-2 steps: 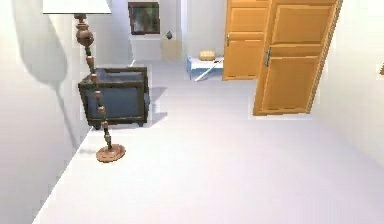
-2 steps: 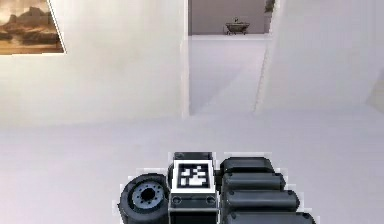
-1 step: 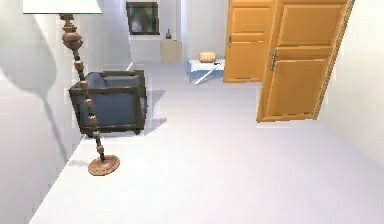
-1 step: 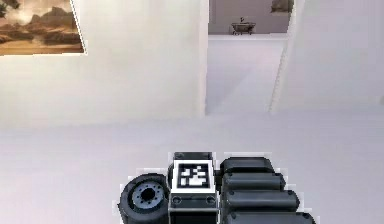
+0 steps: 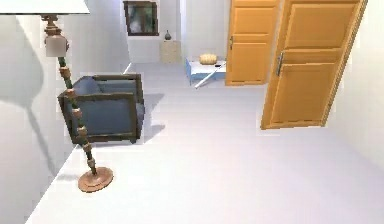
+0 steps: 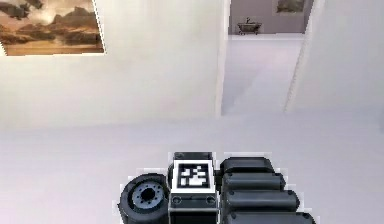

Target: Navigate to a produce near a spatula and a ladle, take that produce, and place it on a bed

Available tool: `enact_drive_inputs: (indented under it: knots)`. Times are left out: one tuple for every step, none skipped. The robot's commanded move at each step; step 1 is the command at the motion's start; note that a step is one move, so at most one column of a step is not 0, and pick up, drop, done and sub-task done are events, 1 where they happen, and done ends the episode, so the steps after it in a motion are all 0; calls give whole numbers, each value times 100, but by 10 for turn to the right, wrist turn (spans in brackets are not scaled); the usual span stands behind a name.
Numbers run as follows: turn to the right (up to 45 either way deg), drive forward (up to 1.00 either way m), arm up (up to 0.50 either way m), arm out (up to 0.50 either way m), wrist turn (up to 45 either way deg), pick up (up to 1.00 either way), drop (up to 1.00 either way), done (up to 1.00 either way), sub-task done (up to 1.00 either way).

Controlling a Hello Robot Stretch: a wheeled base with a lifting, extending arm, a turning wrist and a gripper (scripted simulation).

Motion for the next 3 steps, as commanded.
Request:
enact_drive_inputs:
  knots:
    - [30, 0, 0, 0, 0, 0, 0, 0, 0]
    - [0, 100, 0, 0, 0, 0, 0, 0, 0]
    - [30, 0, 0, 0, 0, 0, 0, 0, 0]
